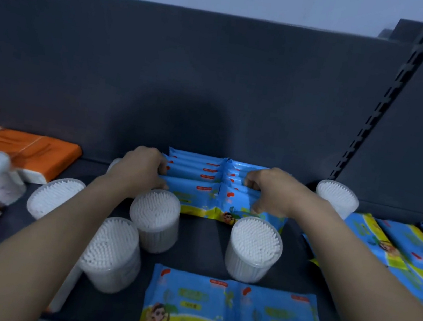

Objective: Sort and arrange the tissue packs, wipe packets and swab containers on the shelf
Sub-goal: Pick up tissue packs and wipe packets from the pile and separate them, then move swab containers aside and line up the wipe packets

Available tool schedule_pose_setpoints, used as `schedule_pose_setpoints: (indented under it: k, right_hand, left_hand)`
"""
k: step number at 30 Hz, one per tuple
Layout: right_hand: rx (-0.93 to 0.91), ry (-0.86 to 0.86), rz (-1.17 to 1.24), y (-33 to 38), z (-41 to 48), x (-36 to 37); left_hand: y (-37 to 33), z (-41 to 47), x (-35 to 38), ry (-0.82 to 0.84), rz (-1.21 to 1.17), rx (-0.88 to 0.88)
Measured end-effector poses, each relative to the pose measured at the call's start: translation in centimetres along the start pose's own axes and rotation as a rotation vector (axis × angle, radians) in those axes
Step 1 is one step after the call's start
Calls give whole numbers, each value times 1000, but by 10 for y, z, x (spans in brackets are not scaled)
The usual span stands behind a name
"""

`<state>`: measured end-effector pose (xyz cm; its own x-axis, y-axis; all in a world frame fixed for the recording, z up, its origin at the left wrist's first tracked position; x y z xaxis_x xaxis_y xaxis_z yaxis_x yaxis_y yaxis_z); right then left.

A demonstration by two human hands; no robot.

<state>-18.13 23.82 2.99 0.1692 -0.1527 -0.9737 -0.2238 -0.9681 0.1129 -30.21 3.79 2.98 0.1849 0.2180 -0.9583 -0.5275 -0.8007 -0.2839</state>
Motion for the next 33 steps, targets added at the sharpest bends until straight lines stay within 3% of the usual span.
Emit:
schedule_pose_setpoints:
  k: [6, 24, 30, 33]
  right_hand:
    - [-9, -78, -20, 3, 1, -2]
    - [-71, -186, 80, 12, -22, -16]
    - [-160, -253, 141, 31, -36, -28]
    - [-190, -264, 177, 38, -39, -27]
  left_hand:
    - [-4, 2, 0, -77, -37, -21]
    - [-15, -2, 0, -103, 20, 3]
    - [-23, -31, -32, -373, -89, 85]
    - [-37, -53, -38, -399, -203, 166]
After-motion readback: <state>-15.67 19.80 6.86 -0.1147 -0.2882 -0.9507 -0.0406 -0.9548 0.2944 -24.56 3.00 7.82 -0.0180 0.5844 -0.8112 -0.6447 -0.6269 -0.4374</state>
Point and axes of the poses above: each hand's wrist, its own z-axis towards the middle knuckle, its own x-axis out of the palm, y = z × x, the point moved 7 cm from there along z, towards the middle knuckle, and after that the axes turned 2 degrees about y, right-handed, at the moved point
